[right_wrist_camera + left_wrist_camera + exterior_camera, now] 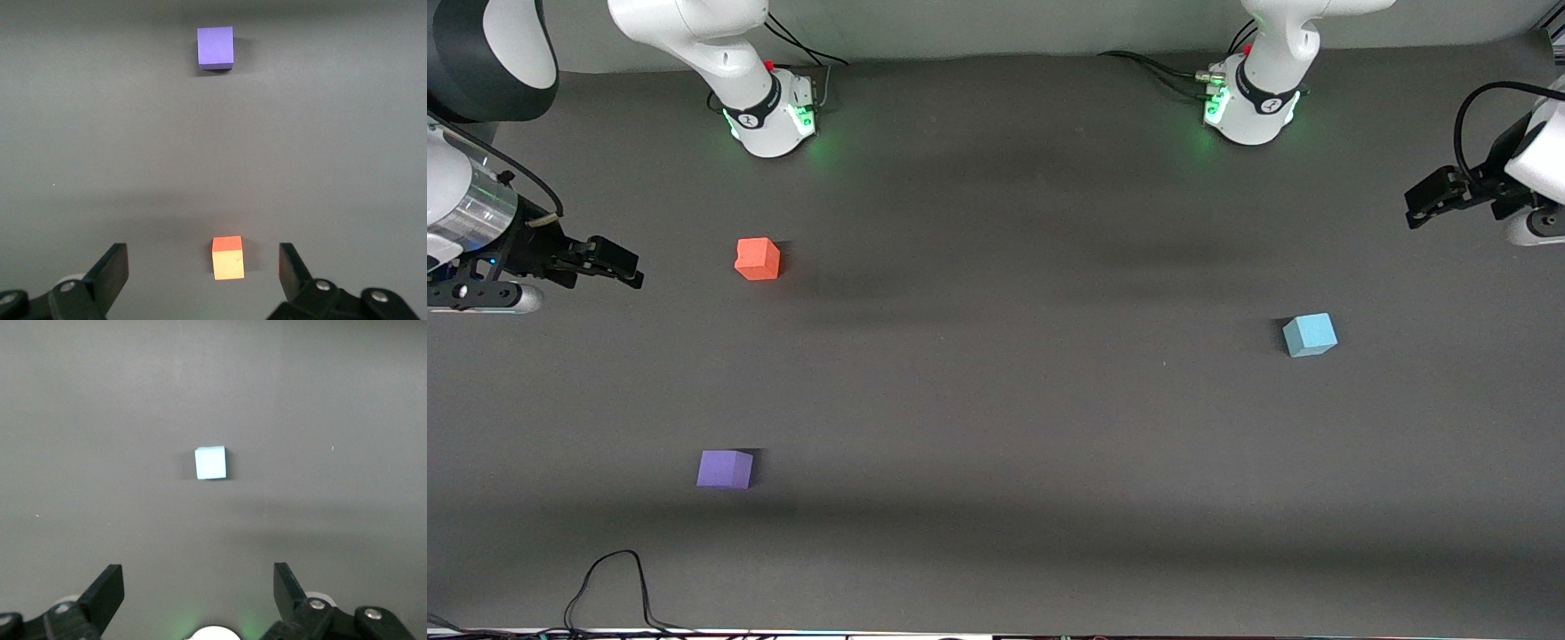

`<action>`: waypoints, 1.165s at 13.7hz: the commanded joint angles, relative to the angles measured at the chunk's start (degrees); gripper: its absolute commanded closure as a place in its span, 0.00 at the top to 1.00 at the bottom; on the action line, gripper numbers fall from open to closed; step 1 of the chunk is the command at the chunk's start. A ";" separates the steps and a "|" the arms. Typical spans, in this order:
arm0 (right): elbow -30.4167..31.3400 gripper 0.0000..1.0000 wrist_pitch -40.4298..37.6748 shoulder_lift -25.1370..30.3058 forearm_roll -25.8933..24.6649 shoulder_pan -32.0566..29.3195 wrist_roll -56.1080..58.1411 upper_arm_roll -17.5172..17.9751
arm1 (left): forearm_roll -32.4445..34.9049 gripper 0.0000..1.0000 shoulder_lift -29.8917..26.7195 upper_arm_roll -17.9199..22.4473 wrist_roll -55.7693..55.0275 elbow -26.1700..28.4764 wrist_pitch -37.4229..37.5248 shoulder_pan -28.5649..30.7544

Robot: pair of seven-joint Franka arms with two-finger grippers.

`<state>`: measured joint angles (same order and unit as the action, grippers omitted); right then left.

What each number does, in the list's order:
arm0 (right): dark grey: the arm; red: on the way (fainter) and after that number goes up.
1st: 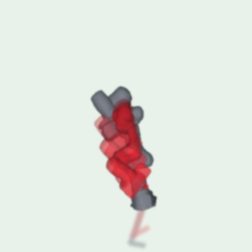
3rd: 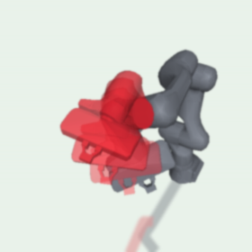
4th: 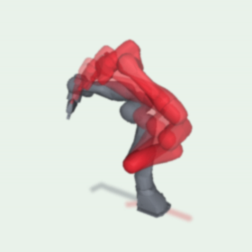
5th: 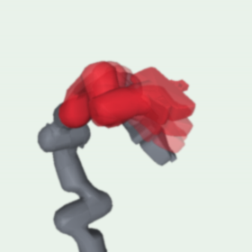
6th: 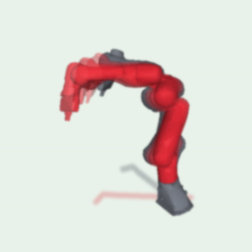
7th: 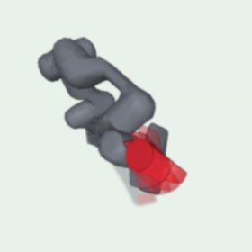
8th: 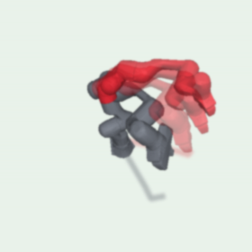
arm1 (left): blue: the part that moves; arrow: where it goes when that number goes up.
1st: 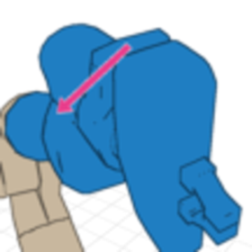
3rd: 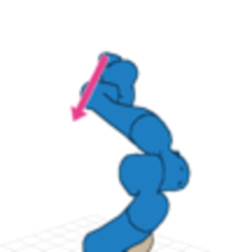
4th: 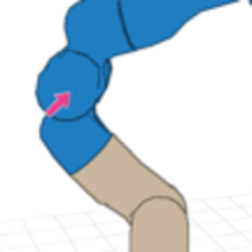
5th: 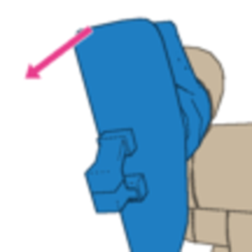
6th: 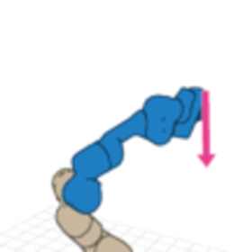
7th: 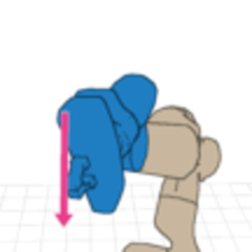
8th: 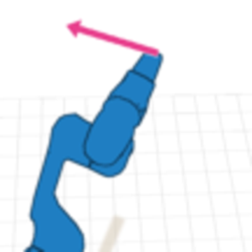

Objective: Place blue block between orange and purple blocks
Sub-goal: 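Move the left gripper toward the light blue block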

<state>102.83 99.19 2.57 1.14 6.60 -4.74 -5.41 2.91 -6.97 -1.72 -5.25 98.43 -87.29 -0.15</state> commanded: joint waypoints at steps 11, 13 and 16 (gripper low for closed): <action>0.35 1.00 1.09 0.07 -0.35 0.52 1.23 -0.39 | 0.16 1.00 -15.89 2.24 5.69 32.35 -15.10 -0.38; 0.35 1.00 1.09 0.07 -0.35 0.52 1.23 -0.39 | 0.16 1.00 -15.80 2.51 5.69 32.88 -15.88 -0.38; 0.70 1.00 1.44 0.07 -0.35 0.52 1.23 -0.39 | 0.16 1.00 -12.56 2.51 5.78 38.48 -26.04 -0.30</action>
<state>102.86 99.73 2.44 1.14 6.61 -4.65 -5.41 2.78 -20.42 0.46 -0.54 132.02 -106.53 -0.36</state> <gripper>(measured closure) 0.000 0.000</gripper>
